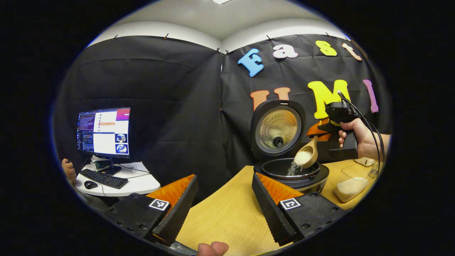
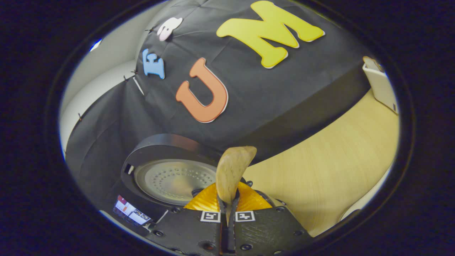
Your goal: Close the left gripper, press the button to open the rice cooker; take a wooden spoon from the chopstick holder with the right hand, scoop a spoonful of rice and pour it into the rice cooker, then put the wooden spoon back into the chopstick holder.
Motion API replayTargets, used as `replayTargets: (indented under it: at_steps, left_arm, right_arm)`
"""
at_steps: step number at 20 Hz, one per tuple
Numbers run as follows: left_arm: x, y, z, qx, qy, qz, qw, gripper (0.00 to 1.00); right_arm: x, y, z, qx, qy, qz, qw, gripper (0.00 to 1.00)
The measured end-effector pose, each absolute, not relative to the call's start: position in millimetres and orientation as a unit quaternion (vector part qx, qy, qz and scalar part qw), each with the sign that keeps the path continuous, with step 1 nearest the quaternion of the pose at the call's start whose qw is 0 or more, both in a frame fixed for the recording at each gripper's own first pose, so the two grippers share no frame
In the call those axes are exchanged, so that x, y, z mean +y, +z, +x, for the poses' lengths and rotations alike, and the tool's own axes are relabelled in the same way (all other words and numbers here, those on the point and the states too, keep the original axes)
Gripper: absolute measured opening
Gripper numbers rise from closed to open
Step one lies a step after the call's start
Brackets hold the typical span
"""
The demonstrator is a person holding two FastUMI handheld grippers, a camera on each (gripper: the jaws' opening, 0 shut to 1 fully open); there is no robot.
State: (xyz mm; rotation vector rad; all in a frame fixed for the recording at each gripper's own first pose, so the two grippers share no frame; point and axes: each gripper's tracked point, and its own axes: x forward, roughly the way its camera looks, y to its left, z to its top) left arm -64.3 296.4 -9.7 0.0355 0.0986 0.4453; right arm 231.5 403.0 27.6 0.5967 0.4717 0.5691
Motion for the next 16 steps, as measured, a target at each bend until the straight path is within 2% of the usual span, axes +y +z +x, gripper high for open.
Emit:
replayTargets:
  at_steps: [6,16]
  left_arm:
    - [298.2,-12.7,-63.2,0.055,0.222,0.029,0.973,0.97]
    - [294.9,-16.1,-60.5,0.057,0.213,0.022,0.975,0.97]
  right_arm:
    - [418.2,55.7,215.2,0.138,0.286,0.166,0.934,0.01]
    - [449.3,84.8,184.4,0.027,0.308,-0.013,0.951,0.00]
